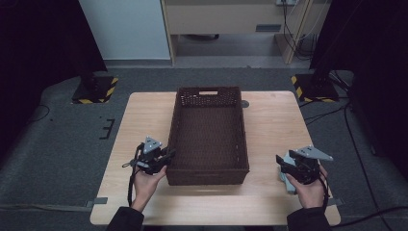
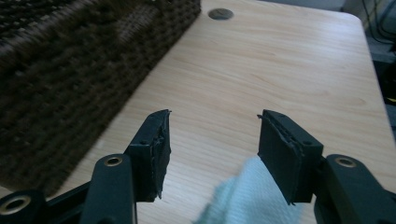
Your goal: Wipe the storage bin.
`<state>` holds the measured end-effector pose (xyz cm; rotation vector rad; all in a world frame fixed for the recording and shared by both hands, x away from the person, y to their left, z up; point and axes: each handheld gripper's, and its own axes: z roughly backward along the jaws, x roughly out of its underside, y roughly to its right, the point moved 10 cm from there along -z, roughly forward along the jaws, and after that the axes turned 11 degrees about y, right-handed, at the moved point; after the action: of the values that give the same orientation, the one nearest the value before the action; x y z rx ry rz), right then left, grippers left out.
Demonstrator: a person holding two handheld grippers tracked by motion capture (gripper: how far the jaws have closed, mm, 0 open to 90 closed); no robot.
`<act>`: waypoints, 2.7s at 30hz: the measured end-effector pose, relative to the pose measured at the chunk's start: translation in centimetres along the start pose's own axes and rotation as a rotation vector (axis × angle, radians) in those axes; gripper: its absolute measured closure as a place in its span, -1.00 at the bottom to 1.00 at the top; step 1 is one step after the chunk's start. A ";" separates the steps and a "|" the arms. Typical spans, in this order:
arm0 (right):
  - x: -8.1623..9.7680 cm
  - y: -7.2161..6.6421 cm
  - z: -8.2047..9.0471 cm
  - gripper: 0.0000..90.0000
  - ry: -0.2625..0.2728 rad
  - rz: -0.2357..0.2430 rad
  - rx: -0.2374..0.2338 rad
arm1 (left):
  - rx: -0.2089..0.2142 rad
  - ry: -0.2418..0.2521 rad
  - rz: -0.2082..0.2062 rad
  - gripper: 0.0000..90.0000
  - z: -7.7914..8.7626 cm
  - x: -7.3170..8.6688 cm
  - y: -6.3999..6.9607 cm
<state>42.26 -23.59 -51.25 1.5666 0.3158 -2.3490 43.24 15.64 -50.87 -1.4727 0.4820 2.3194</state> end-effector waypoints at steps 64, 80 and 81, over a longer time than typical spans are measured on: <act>-4.0 -8.4 -6.9 0.13 -0.049 0.000 -0.176 | 0.034 0.026 0.011 0.57 2.5 -0.3 0.5; -3.7 -8.9 -7.3 0.17 -0.039 -0.049 -0.179 | 0.007 0.004 0.014 0.54 2.6 0.3 -0.1; -3.6 -9.0 -7.2 0.16 -0.043 -0.048 -0.177 | 0.007 0.004 0.014 0.57 2.6 0.3 -0.1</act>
<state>46.47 -12.26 -50.50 1.4391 0.5418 -2.3158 41.10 16.97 -50.07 -1.4756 0.5028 2.3237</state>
